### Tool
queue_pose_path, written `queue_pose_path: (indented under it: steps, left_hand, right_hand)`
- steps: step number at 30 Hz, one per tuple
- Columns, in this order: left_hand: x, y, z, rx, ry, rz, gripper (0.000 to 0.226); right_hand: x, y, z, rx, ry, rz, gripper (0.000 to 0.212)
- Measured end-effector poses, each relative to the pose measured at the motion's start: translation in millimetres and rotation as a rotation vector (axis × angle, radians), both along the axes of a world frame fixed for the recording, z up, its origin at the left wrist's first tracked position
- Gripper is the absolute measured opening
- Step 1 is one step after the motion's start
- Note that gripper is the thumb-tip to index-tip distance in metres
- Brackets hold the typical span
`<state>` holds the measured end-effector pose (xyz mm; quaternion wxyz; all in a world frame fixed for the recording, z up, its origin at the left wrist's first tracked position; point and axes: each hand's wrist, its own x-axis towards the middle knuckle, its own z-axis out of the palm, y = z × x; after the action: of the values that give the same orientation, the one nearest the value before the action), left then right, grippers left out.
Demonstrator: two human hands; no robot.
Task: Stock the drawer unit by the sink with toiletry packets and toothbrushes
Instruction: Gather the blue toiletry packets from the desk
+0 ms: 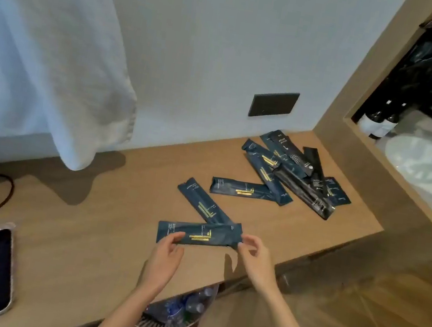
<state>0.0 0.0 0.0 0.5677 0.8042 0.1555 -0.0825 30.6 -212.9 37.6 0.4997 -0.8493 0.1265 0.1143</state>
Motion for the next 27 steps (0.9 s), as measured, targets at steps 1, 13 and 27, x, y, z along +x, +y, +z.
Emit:
queue_pose_path:
  steps: [1,13,27]
  left_hand:
    - [6,0,-3,0.025,0.028,0.009,0.035]
    - [40,-10,-14,0.149,0.168,0.005,0.037]
    - [65,-27,-11,-0.188,0.327,0.266,0.068]
  right_hand:
    - [10,3,-7,-0.043,-0.011,0.016,0.031]
    - [86,10,-61,-0.479,0.048,0.355,0.069]
    - [104,-25,-51,-0.151,0.087,0.374,0.01]
